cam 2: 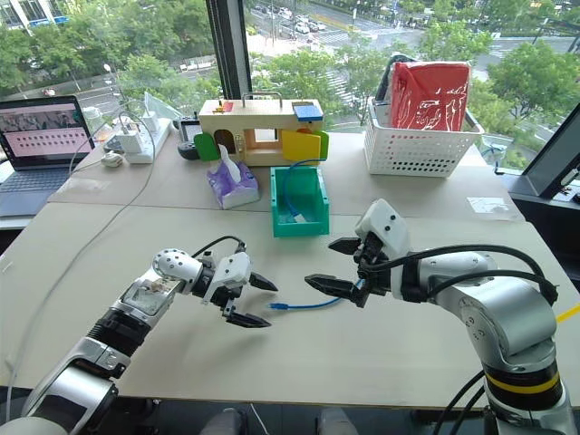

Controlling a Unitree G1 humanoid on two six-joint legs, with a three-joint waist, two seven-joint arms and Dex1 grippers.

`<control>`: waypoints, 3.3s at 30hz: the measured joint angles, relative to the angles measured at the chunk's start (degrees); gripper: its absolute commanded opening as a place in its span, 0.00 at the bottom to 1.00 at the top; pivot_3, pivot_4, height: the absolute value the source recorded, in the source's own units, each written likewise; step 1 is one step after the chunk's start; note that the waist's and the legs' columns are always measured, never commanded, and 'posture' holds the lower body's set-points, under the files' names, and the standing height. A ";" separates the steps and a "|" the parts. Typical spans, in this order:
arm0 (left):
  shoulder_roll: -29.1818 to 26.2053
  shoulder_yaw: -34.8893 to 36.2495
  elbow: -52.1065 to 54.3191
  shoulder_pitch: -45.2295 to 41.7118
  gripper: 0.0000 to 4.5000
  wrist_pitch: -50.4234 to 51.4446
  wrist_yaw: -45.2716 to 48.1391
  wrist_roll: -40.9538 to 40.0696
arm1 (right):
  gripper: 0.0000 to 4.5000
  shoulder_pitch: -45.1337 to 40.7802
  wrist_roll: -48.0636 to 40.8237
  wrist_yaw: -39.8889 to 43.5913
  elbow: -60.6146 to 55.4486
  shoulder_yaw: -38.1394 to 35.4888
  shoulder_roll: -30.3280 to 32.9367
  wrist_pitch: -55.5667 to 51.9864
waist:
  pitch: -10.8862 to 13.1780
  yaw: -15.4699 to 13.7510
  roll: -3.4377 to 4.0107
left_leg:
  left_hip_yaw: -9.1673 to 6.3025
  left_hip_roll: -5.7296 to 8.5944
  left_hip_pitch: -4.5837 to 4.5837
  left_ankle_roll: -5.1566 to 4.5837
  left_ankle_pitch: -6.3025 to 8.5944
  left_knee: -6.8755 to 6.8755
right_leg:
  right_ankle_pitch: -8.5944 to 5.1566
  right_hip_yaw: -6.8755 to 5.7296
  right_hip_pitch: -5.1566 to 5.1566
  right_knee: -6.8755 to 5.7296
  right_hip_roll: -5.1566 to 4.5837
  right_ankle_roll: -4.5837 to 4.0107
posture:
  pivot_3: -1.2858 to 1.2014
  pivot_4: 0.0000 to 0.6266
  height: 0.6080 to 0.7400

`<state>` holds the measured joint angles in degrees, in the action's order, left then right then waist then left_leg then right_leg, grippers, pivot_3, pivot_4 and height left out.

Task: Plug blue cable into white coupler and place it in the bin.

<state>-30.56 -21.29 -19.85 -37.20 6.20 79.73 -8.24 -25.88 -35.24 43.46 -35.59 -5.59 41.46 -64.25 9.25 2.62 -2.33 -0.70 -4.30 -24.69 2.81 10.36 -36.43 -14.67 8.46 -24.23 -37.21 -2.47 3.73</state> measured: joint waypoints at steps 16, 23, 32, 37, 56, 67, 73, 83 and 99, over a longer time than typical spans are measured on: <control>0.72 0.06 1.91 1.32 0.04 -0.86 -1.46 3.56 | 1.00 7.66 -3.60 -8.33 -3.70 -4.85 1.04 -3.14 | -0.06 -0.37 0.03 | -0.04 0.00 0.06 -0.01 0.01 -0.03 | -0.02 -0.03 0.17 0.05 -0.01 0.03 | 0.52 0.24 0.88; 4.19 1.17 0.52 1.69 0.04 0.46 -3.54 3.27 | 1.00 28.62 -8.34 -9.63 -9.22 -9.19 0.40 -8.94 | -0.22 -1.74 0.21 | -0.31 0.21 -0.11 -0.04 0.02 -0.34 | -0.07 -0.08 0.25 0.01 -0.09 0.17 | 0.52 0.24 0.88; 16.96 2.24 6.98 6.66 0.04 6.80 -16.77 1.41 | 1.00 36.83 -43.20 -34.56 -7.91 -22.53 -23.59 -4.77 | -0.26 -0.42 0.28 | -0.64 0.23 -0.06 -0.05 0.02 -0.32 | -0.12 -0.24 0.43 0.00 -0.04 0.23 | 0.52 0.24 0.88; 17.24 1.73 12.91 8.83 0.04 14.08 -19.05 0.38 | 1.00 42.18 -54.00 -51.73 -6.96 -14.80 -27.94 4.23 | -0.30 0.48 0.36 | -0.71 0.24 -0.01 -0.04 0.01 -0.31 | -0.24 -0.26 0.45 -0.04 -0.04 0.37 | 0.52 0.24 0.88; 17.05 1.42 21.77 12.38 0.04 27.28 -22.96 -5.34 | 1.00 40.00 -57.54 -63.18 1.57 -4.64 -25.88 20.73 | -0.33 1.13 0.40 | -0.75 0.24 0.12 -0.04 0.01 -0.31 | -0.34 -0.32 0.67 0.07 -0.04 0.42 | 0.52 0.24 0.88; 16.31 1.15 22.92 12.38 0.03 29.89 -23.53 -7.53 | 0.56 39.08 -56.91 -60.07 3.27 -1.86 -25.13 22.77 | -0.33 1.16 0.41 | -0.76 0.24 0.11 -0.04 0.01 -0.30 | -0.35 -0.31 0.67 0.07 -0.04 0.41 | 0.52 0.24 0.88; 15.81 1.16 23.58 12.30 0.03 30.08 -23.86 -7.76 | 0.10 38.54 -56.02 -59.35 4.78 -1.66 -24.94 23.03 | -0.33 1.11 0.41 | -0.76 0.24 0.11 -0.04 0.01 -0.30 | -0.35 -0.32 0.67 0.08 -0.04 0.41 | 0.52 0.24 0.88; 15.72 1.21 23.59 12.25 0.03 29.38 -24.25 -7.74 | 0.01 37.87 -56.01 -58.56 5.36 -1.62 -24.95 23.23 | -0.33 1.13 0.40 | -0.76 0.24 0.10 -0.04 0.01 -0.30 | -0.36 -0.31 0.66 0.08 -0.04 0.42 | 0.52 0.24 0.88; 4.95 12.30 26.76 18.18 1.00 29.65 -22.66 -14.19 | 0.00 34.75 -55.33 -54.59 6.62 -10.04 -17.76 27.44 | -0.32 1.47 0.44 | -0.73 0.24 0.19 -0.05 0.02 -0.16 | -0.42 -0.28 0.64 0.09 -0.04 0.34 | 0.52 0.24 0.88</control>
<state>-25.61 -8.99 6.91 -19.01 35.85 57.07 -22.43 8.86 -90.57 -11.13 -28.96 -15.63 23.69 -36.81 8.93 4.09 -1.89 -1.42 -4.06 -24.51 2.76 10.38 -36.59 -15.09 8.18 -23.59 -37.12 -2.51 4.07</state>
